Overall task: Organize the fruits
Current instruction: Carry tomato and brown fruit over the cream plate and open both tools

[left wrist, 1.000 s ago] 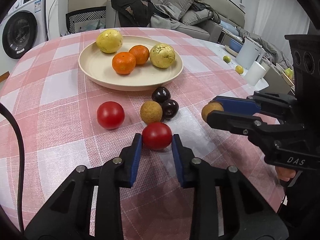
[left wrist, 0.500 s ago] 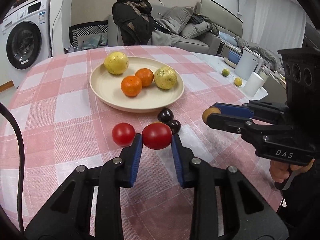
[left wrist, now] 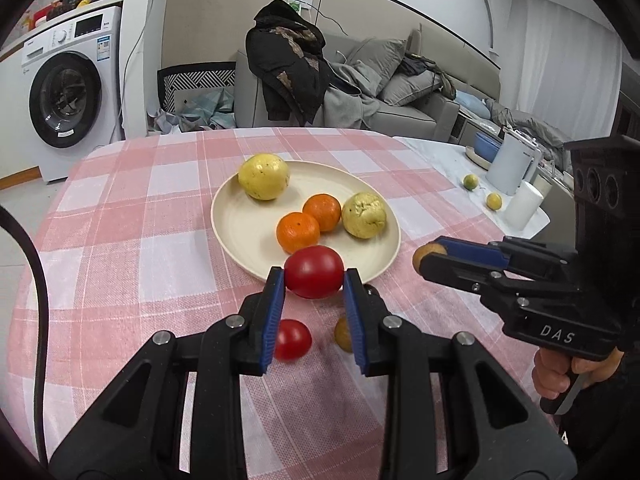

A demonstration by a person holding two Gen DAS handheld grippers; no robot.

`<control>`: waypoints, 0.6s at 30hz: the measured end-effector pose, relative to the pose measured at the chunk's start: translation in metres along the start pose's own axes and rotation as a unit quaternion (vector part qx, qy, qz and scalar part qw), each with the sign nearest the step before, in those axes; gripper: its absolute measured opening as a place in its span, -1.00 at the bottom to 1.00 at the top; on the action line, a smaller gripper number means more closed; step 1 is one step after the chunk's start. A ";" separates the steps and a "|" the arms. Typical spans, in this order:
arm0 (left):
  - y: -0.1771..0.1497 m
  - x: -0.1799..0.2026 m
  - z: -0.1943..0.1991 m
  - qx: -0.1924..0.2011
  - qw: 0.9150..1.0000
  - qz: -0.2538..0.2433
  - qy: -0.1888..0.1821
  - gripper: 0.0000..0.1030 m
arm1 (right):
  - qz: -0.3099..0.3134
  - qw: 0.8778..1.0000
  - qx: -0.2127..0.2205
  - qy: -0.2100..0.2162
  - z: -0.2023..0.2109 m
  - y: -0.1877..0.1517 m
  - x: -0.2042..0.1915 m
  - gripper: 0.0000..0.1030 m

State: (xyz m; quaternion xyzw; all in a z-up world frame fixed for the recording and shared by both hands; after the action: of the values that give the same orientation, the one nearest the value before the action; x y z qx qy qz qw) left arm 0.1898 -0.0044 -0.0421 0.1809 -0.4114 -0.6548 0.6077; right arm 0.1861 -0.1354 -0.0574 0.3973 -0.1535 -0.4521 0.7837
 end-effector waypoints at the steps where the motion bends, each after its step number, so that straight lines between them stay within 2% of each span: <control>1: 0.002 -0.001 -0.002 0.000 1.000 -0.002 0.003 -0.48 | -0.006 1.000 -0.003 0.002 -0.003 0.001 0.001 -0.47; 4: 0.005 -0.005 -0.008 -0.001 1.000 -0.011 0.015 -0.48 | -0.010 1.000 -0.005 -0.005 -0.011 0.005 0.005 -0.47; 18: 0.012 -0.031 -0.053 -0.028 0.999 0.006 0.036 -0.48 | -0.048 0.998 -0.033 -0.017 -0.047 0.011 0.027 -0.47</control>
State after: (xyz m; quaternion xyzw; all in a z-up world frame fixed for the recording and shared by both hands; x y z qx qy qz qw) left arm 0.2431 0.0091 -0.0729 0.1848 -0.3716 -0.6558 0.6306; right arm 0.2354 -0.1322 -0.0817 0.3708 -0.1323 -0.5005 0.7710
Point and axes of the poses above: each gripper's, at about its wrist camera, not at the fingertips, and z roughly against the way its jaws point, x to its right, y to its top, the point moved 7 cm from there along -z, roughly the way its jaws point, and after that the axes turned 7 degrees about -y, right-handed, at the moved point
